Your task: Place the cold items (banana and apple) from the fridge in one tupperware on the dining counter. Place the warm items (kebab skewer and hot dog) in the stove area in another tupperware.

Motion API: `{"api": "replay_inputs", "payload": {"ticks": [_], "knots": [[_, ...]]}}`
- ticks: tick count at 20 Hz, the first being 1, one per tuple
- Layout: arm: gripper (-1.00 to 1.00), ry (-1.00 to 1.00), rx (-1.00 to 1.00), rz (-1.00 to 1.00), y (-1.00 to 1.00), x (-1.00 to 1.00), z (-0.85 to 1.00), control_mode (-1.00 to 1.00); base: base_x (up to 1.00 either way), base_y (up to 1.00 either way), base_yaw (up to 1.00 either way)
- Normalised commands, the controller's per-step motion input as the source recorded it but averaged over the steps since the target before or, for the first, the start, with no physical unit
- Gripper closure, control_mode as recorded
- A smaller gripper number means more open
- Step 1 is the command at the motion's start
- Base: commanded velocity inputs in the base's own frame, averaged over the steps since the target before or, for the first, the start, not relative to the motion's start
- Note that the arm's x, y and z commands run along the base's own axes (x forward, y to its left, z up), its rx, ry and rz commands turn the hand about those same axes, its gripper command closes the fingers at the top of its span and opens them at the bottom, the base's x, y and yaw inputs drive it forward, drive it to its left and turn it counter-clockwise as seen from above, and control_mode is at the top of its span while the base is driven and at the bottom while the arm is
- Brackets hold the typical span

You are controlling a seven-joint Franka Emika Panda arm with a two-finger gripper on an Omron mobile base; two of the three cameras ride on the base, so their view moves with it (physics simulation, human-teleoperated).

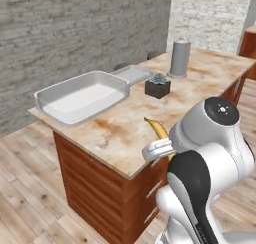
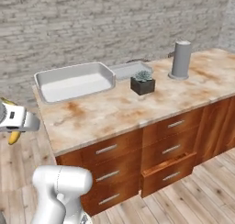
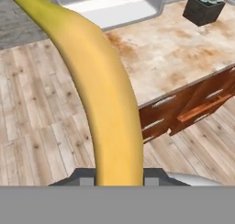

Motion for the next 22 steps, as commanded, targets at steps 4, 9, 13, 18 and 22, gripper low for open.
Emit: {"api": "replay_inputs", "payload": {"ticks": [4, 9, 13, 18, 22], "knots": [[1.00, 0.00, 0.00, 0.00, 0.00, 0.00, 0.00, 1.00, 0.22, 1.00, -0.30], [1.00, 0.00, 0.00, 0.00, 0.00, 0.00, 0.00, 1.00, 0.23, 1.00, -0.50], [1.00, 0.00, 0.00, 0.00, 0.00, 0.00, 0.00, 1.00, 0.30, 1.00, -0.56], [1.00, 0.00, 0.00, 0.00, 0.00, 0.00, 0.00, 1.00, 0.35, 1.00, -0.55], [1.00, 0.00, 0.00, 0.00, 0.00, 0.00, 0.00, 1.00, 0.41, 1.00, -0.56]]}}
